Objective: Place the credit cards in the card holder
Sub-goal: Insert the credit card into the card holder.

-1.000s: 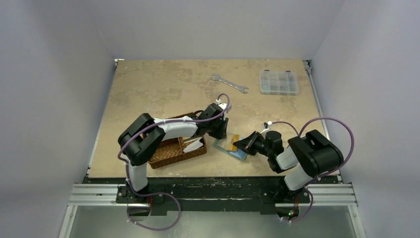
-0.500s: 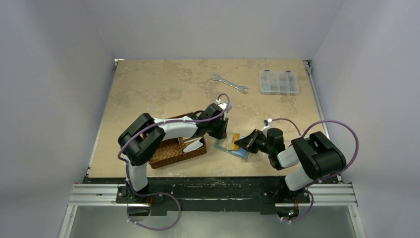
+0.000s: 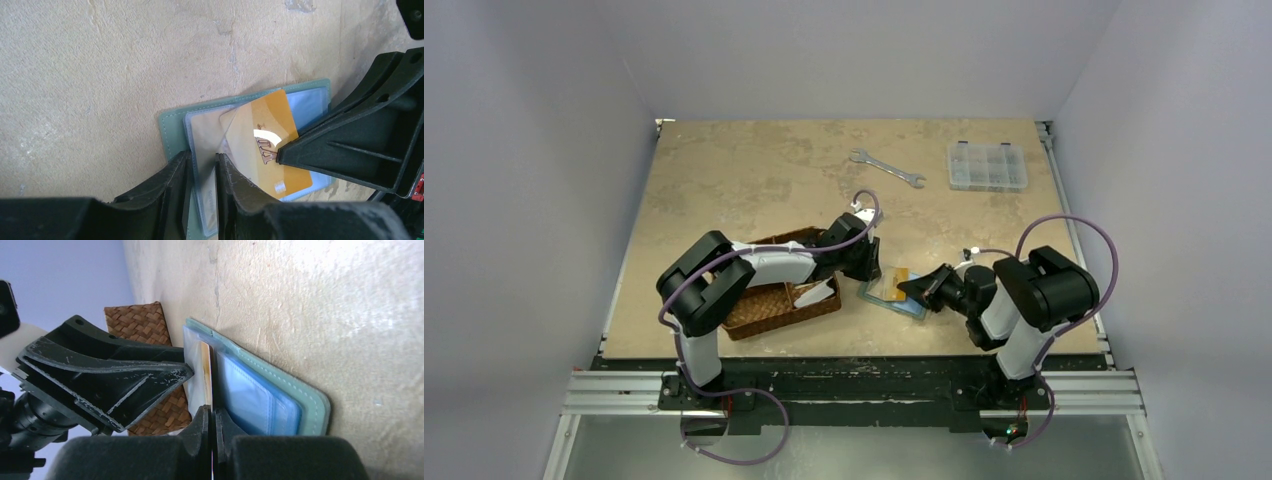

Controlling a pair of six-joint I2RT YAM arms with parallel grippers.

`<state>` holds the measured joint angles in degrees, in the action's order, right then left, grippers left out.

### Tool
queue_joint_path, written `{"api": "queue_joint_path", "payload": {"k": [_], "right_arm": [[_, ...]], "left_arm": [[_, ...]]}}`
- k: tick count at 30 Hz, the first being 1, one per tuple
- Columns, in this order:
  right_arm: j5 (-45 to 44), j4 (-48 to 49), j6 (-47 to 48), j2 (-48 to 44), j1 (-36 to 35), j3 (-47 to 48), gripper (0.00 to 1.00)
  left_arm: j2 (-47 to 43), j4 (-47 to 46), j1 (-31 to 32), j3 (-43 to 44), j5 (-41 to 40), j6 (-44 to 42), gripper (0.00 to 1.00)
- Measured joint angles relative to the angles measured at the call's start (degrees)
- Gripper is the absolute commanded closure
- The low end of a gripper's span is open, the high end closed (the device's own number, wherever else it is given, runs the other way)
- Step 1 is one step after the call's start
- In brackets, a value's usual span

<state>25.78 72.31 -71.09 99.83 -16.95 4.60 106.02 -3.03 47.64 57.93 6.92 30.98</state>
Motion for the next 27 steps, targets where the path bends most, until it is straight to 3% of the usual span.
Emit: {"api": "queue_joint_path", "payload": {"k": [10,16,19,27], "right_arm": [[-3.8,-4.0,2.3,-3.5,-0.7,0.4,0.98],[-2.0,-18.9,10.5,-9.4,-0.5,5.0,0.80],[-1.7,-28.7,16.6,-12.3,-0.4,9.1,0.79],[-0.4,-39.4,23.2,-14.3,-0.3,13.4,0.79]], "left_arm": [[-0.2,-3.7,-0.3,-1.9,0.9,2.6,0.70],[-0.4,-3.7,-0.3,-1.9,1.0,2.7,0.69],[-0.5,-3.3,-0.3,-1.9,1.0,2.6,0.67],[-0.8,-2.4,-0.3,-1.8,2.1,2.3,0.62]]}}
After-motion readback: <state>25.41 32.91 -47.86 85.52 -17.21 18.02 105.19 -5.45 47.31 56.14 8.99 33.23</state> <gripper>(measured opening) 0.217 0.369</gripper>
